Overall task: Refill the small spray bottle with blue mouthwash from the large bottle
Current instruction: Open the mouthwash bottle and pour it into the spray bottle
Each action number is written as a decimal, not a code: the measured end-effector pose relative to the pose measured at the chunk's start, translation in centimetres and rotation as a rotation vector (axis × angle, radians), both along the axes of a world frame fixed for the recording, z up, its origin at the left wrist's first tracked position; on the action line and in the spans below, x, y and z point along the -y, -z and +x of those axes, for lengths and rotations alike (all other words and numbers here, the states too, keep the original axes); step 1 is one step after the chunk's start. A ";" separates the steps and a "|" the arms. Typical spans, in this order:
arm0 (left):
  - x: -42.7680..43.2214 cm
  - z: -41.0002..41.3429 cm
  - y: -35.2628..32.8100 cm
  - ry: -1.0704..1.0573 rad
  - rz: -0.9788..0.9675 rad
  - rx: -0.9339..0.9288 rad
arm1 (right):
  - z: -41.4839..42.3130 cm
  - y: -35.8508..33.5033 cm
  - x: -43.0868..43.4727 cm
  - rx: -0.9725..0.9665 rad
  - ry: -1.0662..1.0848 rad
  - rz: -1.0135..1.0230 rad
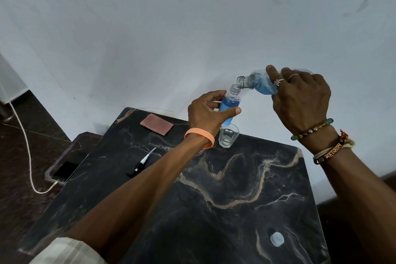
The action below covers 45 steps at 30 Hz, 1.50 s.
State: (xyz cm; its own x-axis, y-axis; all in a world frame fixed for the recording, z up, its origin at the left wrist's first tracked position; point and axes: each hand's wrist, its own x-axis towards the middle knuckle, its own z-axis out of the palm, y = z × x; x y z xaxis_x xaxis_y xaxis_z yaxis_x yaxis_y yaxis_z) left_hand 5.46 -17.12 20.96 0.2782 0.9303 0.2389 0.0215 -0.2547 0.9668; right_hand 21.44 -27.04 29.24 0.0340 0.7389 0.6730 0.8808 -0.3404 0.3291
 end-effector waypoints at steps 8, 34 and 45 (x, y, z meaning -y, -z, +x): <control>-0.1 0.2 0.0 -0.003 0.015 -0.013 | 0.1 -0.1 0.0 -0.004 0.003 -0.001; -0.1 0.0 -0.2 -0.006 -0.002 -0.004 | -0.2 -0.3 -0.1 -0.030 0.029 -0.041; 0.0 -0.2 -0.2 -0.008 -0.013 0.011 | -0.3 -0.3 -0.2 -0.016 0.028 -0.041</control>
